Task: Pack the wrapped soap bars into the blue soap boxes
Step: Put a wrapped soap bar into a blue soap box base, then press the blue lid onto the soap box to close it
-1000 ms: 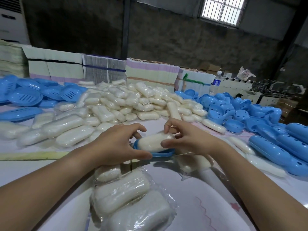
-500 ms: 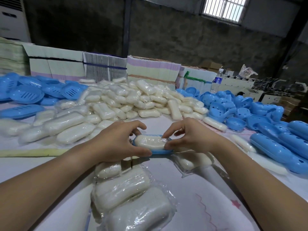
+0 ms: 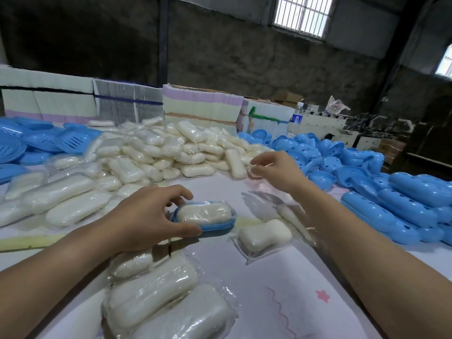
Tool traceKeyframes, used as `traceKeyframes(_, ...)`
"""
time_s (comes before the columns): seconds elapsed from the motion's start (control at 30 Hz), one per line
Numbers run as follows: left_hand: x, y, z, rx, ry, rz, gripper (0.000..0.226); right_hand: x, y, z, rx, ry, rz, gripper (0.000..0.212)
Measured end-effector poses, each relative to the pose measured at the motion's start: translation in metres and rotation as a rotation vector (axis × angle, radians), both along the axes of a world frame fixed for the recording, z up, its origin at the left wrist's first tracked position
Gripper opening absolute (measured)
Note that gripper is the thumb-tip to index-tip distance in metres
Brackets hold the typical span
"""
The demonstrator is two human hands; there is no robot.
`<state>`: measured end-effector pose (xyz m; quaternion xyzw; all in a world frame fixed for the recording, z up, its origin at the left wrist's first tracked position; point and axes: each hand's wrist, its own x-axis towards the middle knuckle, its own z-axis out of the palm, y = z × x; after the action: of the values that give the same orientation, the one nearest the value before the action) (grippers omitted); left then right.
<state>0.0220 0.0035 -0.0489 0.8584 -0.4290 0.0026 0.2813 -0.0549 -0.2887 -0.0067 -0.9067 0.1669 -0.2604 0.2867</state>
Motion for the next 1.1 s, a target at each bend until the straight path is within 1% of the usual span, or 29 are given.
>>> traceKeyframes(0.07,0.001,-0.001,0.000,0.003,-0.006,-0.008,0.059,0.010,-0.027,0.007,-0.098,0.061,-0.151,0.023)
traceKeyframes(0.13,0.001,-0.001,0.001,0.008,-0.003,-0.018,0.062,0.016,-0.057,0.007,-0.223,0.199,-0.301,0.037)
traceKeyframes(0.2,0.001,-0.001,0.001,0.017,-0.004,-0.028,0.066,0.016,-0.084,0.002,-0.281,0.324,-0.416,0.044)
traceKeyframes(0.3,0.002,-0.001,0.001,0.018,-0.014,-0.030,0.071,0.020,-0.107,-0.008,-0.307,0.446,-0.525,0.043)
traceKeyframes(0.37,0.002,-0.001,0.001,0.018,-0.021,-0.028,0.071,0.028,-0.113,-0.015,-0.314,0.478,-0.530,0.040)
traceKeyframes(0.43,0.002,-0.001,0.000,0.011,-0.023,-0.024,0.069,0.037,-0.115,-0.019,-0.321,0.505,-0.541,0.041)
traceKeyframes(0.47,0.003,-0.001,0.000,0.008,-0.024,-0.023,0.068,0.040,-0.115,-0.019,-0.344,0.526,-0.554,0.040)
traceKeyframes(0.57,0.004,-0.002,0.000,0.011,-0.025,-0.022,0.068,0.047,-0.115,-0.022,-0.474,0.565,-0.556,0.028)
traceKeyframes(0.63,0.003,-0.002,-0.001,0.003,-0.024,-0.019,0.067,0.047,-0.116,-0.021,-0.481,0.505,-0.559,0.023)
traceKeyframes(0.73,0.003,-0.002,-0.002,0.000,-0.027,-0.011,0.066,0.041,-0.118,-0.019,-0.445,0.345,-0.580,0.020)
traceKeyframes(0.8,0.004,-0.002,-0.002,0.013,-0.024,-0.001,0.068,0.039,-0.117,-0.017,-0.380,0.246,-0.565,0.018)
traceKeyframes(0.9,0.003,-0.002,-0.002,0.019,-0.024,0.005,0.070,0.038,-0.106,-0.010,-0.242,0.055,-0.511,0.023)
traceKeyframes(1.0,0.001,-0.002,0.001,0.033,-0.012,0.004,0.066,0.040,-0.081,0.002,-0.111,-0.105,-0.412,0.028)
traceKeyframes(1.1,0.000,-0.002,0.002,0.044,0.009,0.003,0.065,0.039,-0.039,0.016,0.198,-0.281,-0.192,0.025)
